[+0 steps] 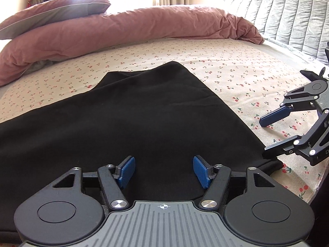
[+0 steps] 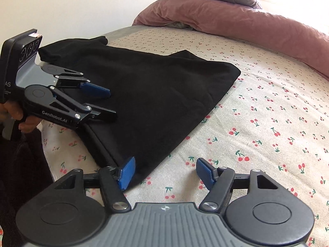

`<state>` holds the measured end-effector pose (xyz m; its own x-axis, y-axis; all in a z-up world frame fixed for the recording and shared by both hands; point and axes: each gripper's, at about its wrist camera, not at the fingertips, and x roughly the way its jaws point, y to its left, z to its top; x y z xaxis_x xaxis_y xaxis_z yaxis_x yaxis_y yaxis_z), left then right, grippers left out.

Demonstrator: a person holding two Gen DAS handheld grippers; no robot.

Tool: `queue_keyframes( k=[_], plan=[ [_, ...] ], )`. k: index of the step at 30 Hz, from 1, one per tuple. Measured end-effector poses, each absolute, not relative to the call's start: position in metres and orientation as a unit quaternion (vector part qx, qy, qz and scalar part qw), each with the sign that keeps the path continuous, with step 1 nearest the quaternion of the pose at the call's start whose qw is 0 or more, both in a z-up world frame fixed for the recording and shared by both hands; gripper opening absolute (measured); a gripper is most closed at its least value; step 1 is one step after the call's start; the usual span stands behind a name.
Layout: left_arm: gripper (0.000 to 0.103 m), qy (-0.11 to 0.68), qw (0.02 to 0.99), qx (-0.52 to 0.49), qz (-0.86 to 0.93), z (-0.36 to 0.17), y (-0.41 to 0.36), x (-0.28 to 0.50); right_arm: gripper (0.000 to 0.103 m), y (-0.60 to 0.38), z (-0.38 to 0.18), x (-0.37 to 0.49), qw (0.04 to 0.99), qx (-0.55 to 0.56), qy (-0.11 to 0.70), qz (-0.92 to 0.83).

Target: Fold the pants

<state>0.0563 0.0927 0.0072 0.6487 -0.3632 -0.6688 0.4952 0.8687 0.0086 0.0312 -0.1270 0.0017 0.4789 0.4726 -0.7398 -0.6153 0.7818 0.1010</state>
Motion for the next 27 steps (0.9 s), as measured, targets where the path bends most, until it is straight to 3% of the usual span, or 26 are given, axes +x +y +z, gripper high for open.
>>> queue_keyframes(
  k=[4,8,14,15,18,27],
  plan=[
    [0.064,0.335,0.904,0.089,-0.25,0.009,0.094,0.052,0.063,-0.138,0.011,0.032,0.842,-0.066,0.42,0.331],
    [0.064,0.317,0.902,0.081,-0.28,0.014,0.091,0.044,0.06,-0.158,0.006,0.049,0.814,0.061,0.463,0.345],
    [0.065,0.31,0.887,0.081,-0.332,0.015,0.079,0.033,0.032,-0.169,-0.018,0.068,0.759,0.189,0.511,0.356],
    [0.065,0.31,0.884,0.083,-0.34,0.014,0.077,0.031,0.02,-0.169,-0.022,0.072,0.747,0.206,0.519,0.361],
    [0.065,0.303,0.879,0.092,-0.356,0.014,0.071,0.024,0.013,-0.168,-0.022,0.076,0.743,0.221,0.52,0.358],
    [0.065,0.262,0.869,0.1,-0.407,0.02,0.053,0.003,0.011,-0.178,0.003,0.086,0.736,0.298,0.475,0.378]
  ],
)
